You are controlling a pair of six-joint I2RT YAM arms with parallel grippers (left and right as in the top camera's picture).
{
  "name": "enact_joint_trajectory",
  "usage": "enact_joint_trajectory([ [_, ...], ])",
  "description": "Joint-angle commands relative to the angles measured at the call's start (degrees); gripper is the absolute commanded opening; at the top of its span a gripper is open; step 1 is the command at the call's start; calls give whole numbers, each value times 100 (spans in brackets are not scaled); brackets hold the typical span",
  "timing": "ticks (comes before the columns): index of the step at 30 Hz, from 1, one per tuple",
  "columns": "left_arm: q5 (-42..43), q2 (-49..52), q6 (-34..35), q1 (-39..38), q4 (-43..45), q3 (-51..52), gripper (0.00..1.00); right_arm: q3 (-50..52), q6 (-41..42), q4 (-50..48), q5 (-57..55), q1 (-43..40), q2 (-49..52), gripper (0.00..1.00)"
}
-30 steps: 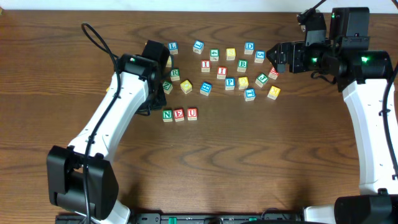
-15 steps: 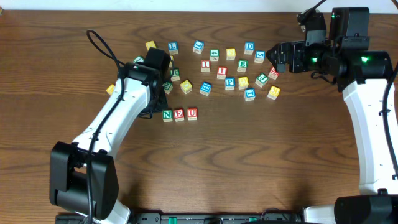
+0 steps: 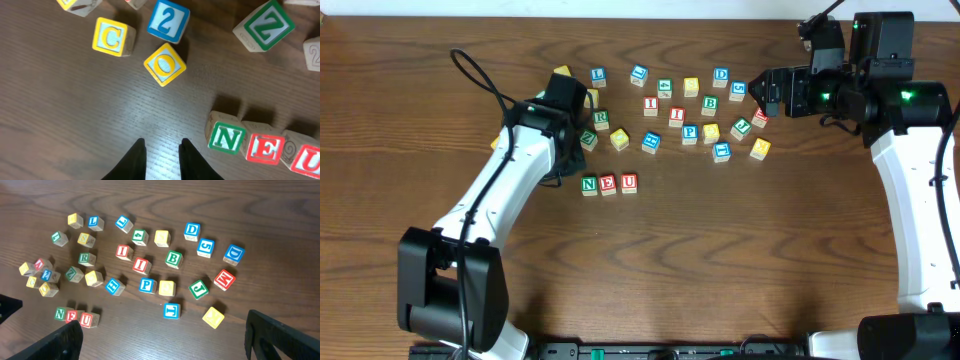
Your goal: Spell out NEURIPS
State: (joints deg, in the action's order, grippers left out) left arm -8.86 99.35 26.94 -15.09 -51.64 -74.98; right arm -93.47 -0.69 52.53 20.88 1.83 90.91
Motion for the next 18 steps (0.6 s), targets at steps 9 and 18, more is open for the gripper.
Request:
enact_joint_trajectory([
  [9, 94, 66, -94, 20, 564, 494, 14, 17, -66, 4, 46, -24, 17, 99],
  [18, 330, 101, -247, 20, 955, 750, 10, 17, -68, 4, 46, -24, 17, 99],
])
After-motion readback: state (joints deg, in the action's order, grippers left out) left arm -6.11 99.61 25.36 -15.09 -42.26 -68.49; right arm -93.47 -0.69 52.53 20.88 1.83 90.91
